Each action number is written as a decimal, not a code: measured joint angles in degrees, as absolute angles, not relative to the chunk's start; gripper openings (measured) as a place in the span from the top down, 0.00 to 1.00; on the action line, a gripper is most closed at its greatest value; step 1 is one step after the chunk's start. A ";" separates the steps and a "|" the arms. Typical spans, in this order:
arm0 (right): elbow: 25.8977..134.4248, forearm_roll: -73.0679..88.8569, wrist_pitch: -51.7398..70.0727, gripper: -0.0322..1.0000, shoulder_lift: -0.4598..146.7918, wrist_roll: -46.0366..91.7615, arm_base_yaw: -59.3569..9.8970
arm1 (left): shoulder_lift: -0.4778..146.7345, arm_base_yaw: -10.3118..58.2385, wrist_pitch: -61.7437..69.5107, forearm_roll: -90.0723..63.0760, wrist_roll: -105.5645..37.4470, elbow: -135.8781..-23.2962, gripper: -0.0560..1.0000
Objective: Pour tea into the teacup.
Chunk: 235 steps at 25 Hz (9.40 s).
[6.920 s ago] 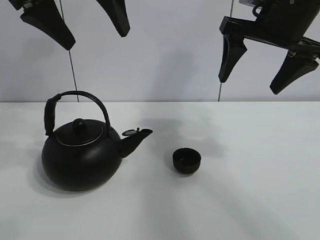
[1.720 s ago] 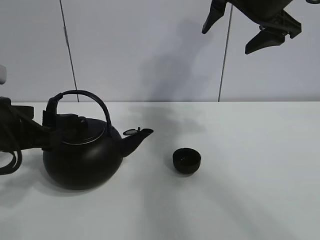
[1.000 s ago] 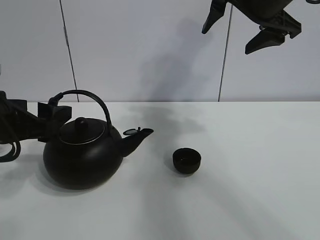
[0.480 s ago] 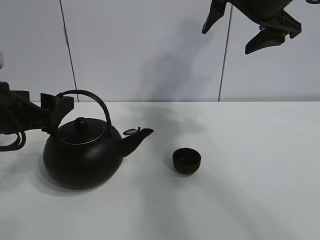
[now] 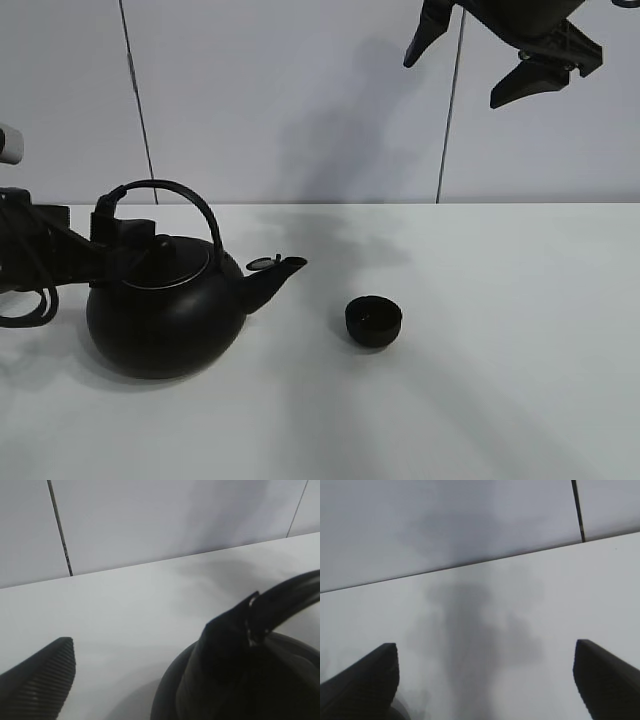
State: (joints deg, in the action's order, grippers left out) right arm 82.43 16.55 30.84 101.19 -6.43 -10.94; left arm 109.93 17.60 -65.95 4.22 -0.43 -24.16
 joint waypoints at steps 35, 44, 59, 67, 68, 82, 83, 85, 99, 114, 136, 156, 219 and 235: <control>82.43 16.55 30.83 0.34 101.19 -6.43 -10.94 | 105.06 17.69 -57.37 9.41 -3.68 -29.33 0.84; 82.43 16.55 30.83 0.34 101.19 -6.43 -10.94 | 104.94 21.11 -53.10 10.69 -4.76 -35.00 0.84; 82.43 16.55 30.83 0.34 101.19 -6.43 -10.94 | 104.94 22.62 -44.38 11.38 -7.43 -41.20 0.84; 82.43 16.55 30.77 0.34 101.19 -6.43 -10.94 | 106.54 22.62 -43.19 11.56 -7.44 -42.66 0.84; 82.43 16.55 30.77 0.34 101.19 -6.43 -10.94 | 106.54 22.62 -43.13 11.50 -7.51 -42.98 0.84; 82.43 16.55 30.67 0.34 101.19 -6.43 -10.94 | 107.87 22.97 -41.87 12.70 -7.63 -45.19 0.84; 82.43 16.55 30.67 0.34 101.19 -6.43 -10.94 | 107.87 23.11 -41.64 12.83 -7.65 -45.19 0.84; 82.43 16.55 30.67 0.34 101.19 -6.43 -10.94 | 107.87 23.38 -41.12 12.78 -7.77 -45.19 0.84; 82.43 16.55 30.67 0.34 101.19 -6.43 -10.94 | 109.39 24.11 -40.34 13.38 -9.31 -46.78 0.84; 82.43 16.55 30.67 0.34 101.19 -6.43 -10.94 | 109.91 25.11 -40.22 13.54 -10.22 -47.52 0.84; 82.43 16.55 30.59 0.34 101.19 -6.43 -10.94 | 109.91 25.95 -37.43 13.93 -12.03 -49.09 0.84; 82.43 16.55 30.59 0.34 101.19 -6.43 -10.94 | 109.91 25.95 -36.59 13.93 -13.67 -49.09 0.84; 82.43 16.55 30.52 0.34 101.19 -6.43 -10.94 | 107.75 25.95 -59.87 -4.92 -6.74 -27.20 0.84; 82.43 16.55 30.52 0.34 101.19 -6.43 -10.94 | 107.75 25.95 -59.93 -2.07 -6.74 -27.20 0.84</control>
